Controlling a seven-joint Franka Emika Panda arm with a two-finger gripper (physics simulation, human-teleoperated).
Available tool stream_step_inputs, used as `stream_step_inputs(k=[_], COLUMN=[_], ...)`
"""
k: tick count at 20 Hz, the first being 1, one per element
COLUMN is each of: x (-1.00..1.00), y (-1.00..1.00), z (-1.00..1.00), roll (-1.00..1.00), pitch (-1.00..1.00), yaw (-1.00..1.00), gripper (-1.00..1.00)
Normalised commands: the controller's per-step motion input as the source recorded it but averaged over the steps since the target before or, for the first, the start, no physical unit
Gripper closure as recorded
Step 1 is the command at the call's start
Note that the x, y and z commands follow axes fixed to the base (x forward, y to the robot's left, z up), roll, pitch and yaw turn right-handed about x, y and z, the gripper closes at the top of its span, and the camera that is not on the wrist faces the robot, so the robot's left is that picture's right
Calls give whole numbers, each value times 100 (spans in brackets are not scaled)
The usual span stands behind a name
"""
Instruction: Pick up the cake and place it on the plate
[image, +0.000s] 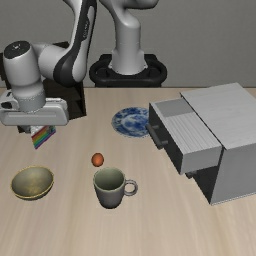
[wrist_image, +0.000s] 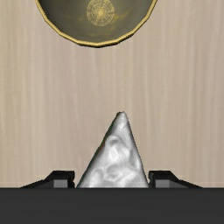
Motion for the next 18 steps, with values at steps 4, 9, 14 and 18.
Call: stream_step_inputs(k=[4,9,14,18], x=[0,0,0,0], y=[0,100,100,100], z=[100,0,0,0], roll=[0,0,0,0], pitch=[0,0,0,0], yaw=[0,0,0,0], gripper=[100,100,100,100])
